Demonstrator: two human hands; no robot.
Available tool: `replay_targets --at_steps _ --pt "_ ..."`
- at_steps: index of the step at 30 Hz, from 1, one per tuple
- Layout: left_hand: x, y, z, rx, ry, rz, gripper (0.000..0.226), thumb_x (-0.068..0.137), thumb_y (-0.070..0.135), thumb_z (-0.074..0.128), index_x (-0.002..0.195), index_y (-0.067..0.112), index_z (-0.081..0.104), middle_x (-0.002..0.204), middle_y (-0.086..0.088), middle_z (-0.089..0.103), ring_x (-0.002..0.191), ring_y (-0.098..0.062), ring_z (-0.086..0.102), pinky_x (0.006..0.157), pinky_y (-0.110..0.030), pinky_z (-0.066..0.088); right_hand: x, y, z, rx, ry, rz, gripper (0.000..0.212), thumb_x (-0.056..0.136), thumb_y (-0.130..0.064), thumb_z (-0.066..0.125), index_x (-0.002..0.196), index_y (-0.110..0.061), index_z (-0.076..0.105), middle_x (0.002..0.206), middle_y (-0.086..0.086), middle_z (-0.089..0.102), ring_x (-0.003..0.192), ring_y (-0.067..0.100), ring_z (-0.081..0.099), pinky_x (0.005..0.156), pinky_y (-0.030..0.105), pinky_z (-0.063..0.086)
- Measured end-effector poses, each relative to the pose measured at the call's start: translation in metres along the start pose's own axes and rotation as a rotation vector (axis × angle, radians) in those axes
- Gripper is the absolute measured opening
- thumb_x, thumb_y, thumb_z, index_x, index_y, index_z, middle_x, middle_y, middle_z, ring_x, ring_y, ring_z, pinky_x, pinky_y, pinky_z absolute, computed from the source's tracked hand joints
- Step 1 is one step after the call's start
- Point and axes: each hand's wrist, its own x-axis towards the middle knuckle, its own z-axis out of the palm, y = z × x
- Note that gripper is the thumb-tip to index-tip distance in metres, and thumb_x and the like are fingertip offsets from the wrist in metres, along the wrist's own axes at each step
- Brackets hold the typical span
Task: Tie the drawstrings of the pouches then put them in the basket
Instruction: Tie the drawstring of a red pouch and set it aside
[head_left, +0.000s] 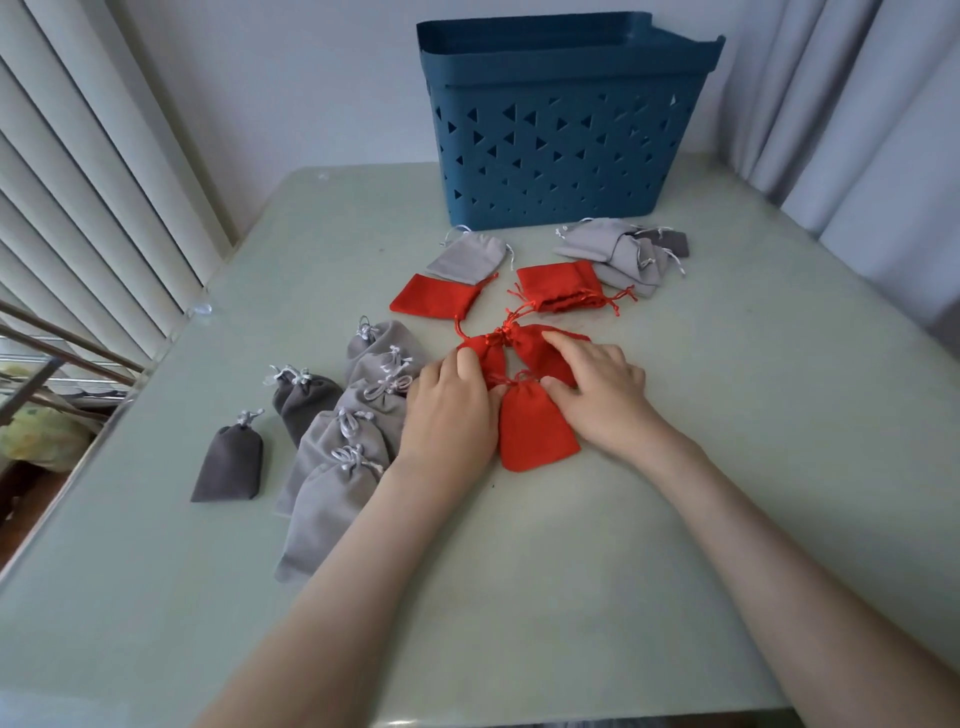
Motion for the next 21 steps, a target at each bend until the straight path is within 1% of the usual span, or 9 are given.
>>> replay_targets --at_steps 3,6,9,10,12,14,16,19,21 --pt "0.001 0.007 -0.007 0.097 -0.025 -0.039 0.037 0.097 0.036 0.042 0.115 0.003 0.043 0.112 -0.017 0.061 0.106 -0.037 0.054 0.085 -0.041 0.039 -0.005 -0.008 0.002 -0.032 0.065 -0.012 0.045 0.094 -0.028 0.05 0.138 -0.028 0.04 0.136 -0.002 0.048 0.126 0.024 0.037 0.099 0.036 0.027" --pt "0.005 0.016 -0.016 0.251 -0.064 -0.042 0.036 0.101 0.037 0.033 0.115 0.006 0.041 0.11 -0.014 0.062 0.105 -0.035 0.058 0.079 -0.039 0.043 -0.01 -0.019 -0.003 -0.071 0.054 -0.08 0.041 0.092 -0.02 0.05 0.133 -0.023 0.046 0.12 -0.002 0.057 0.118 0.022 0.047 0.094 0.034 0.03" --pt "0.012 0.024 -0.026 0.315 -0.094 -0.06 0.039 0.103 0.036 0.025 0.115 0.006 0.046 0.113 -0.013 0.061 0.107 -0.033 0.058 0.075 -0.038 0.044 -0.007 -0.026 -0.019 0.137 -0.01 -0.084 0.044 0.086 -0.005 0.047 0.128 -0.017 0.049 0.092 -0.001 0.059 0.105 0.024 0.056 0.087 0.031 0.034" --pt "0.016 0.026 -0.028 0.305 -0.095 -0.073 0.04 0.103 0.037 0.026 0.115 0.005 0.047 0.114 -0.013 0.06 0.109 -0.033 0.056 0.076 -0.038 0.044 0.0 -0.024 -0.023 0.202 0.015 -0.056 0.044 0.085 -0.002 0.045 0.127 -0.013 0.049 0.093 0.003 0.059 0.104 0.026 0.055 0.084 0.028 0.034" --pt "0.024 0.028 -0.031 0.273 -0.088 -0.091 0.041 0.103 0.037 0.028 0.115 0.003 0.048 0.117 -0.015 0.056 0.112 -0.033 0.052 0.08 -0.038 0.044 0.021 -0.012 -0.028 0.209 0.105 0.012 0.045 0.084 0.0 0.045 0.128 -0.008 0.047 0.112 0.012 0.058 0.112 0.029 0.051 0.09 0.028 0.034" --pt "0.033 0.027 -0.032 0.236 -0.092 -0.102 0.039 0.102 0.035 0.031 0.116 0.002 0.047 0.118 -0.017 0.054 0.113 -0.033 0.051 0.083 -0.038 0.042 0.043 0.0 -0.03 0.152 0.144 0.065 0.048 0.083 -0.003 0.048 0.131 -0.006 0.044 0.125 0.016 0.051 0.119 0.033 0.046 0.099 0.036 0.037" --pt "0.04 0.026 -0.032 0.182 -0.11 -0.118 0.038 0.101 0.034 0.034 0.117 0.002 0.046 0.119 -0.017 0.052 0.114 -0.034 0.05 0.084 -0.038 0.041 0.062 0.01 -0.029 0.085 0.15 0.108 0.051 0.085 -0.01 0.053 0.135 -0.009 0.041 0.133 0.016 0.044 0.126 0.034 0.039 0.102 0.041 0.035" --pt "0.052 0.026 -0.03 0.146 -0.17 -0.118 0.037 0.101 0.031 0.035 0.121 0.001 0.044 0.122 -0.018 0.049 0.116 -0.035 0.048 0.088 -0.038 0.039 0.084 0.018 -0.024 -0.038 0.175 0.145 0.047 0.09 -0.02 0.054 0.135 -0.015 0.044 0.136 0.014 0.041 0.131 0.031 0.032 0.105 0.039 0.029" --pt "0.059 0.028 -0.029 0.13 -0.215 -0.112 0.037 0.102 0.029 0.033 0.123 0.0 0.043 0.124 -0.019 0.049 0.117 -0.037 0.048 0.09 -0.038 0.038 0.095 0.023 -0.019 -0.052 0.205 0.139 0.036 0.091 -0.023 0.055 0.127 -0.016 0.054 0.132 0.012 0.046 0.128 0.03 0.034 0.105 0.038 0.027"
